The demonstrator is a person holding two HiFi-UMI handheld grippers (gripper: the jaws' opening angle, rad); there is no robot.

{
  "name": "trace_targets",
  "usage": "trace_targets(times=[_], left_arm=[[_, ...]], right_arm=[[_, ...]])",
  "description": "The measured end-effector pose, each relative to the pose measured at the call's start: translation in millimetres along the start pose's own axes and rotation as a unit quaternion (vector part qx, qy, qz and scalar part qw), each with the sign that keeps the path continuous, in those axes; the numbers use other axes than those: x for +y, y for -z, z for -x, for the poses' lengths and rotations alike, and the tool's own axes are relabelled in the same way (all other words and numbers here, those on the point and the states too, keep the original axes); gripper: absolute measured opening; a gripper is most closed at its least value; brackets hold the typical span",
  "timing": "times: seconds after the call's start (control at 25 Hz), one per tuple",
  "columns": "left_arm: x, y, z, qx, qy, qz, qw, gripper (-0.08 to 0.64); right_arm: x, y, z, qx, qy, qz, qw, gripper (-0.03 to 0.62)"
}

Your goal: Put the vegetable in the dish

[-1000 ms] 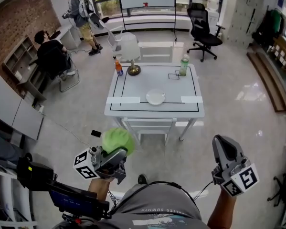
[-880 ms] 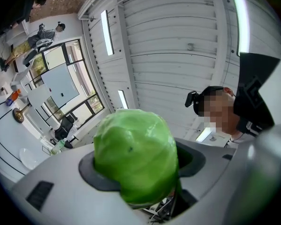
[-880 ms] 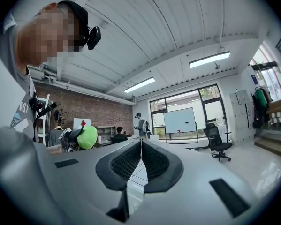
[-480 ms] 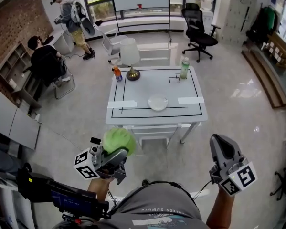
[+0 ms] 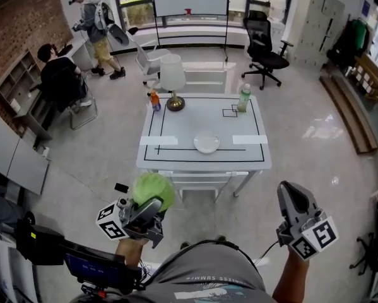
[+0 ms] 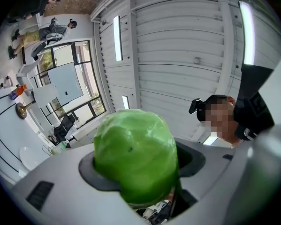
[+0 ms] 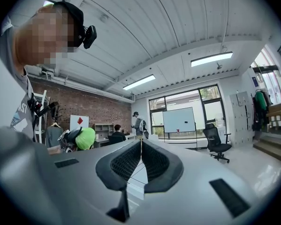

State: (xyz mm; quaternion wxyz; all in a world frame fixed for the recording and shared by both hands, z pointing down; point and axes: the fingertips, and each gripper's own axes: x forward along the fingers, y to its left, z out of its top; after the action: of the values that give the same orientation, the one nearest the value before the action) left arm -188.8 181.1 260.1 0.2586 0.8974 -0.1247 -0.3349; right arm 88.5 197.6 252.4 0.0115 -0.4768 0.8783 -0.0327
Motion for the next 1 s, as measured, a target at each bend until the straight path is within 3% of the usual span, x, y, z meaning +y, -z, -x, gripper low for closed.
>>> trace_targets(times=[0.72, 1.0], left_arm=[[45, 32, -69, -0.006, -0.035, -0.025, 0.9991, 0.303], [80, 32, -74, 0.021, -0.041, -0.007, 0.9989, 0.303]], right_arm=[[-80, 11, -34, 0.017, -0.058, -0.011, 0.998, 0.008], [-100, 21, -52, 0.025, -0.028, -0.025, 0.999, 0.008]])
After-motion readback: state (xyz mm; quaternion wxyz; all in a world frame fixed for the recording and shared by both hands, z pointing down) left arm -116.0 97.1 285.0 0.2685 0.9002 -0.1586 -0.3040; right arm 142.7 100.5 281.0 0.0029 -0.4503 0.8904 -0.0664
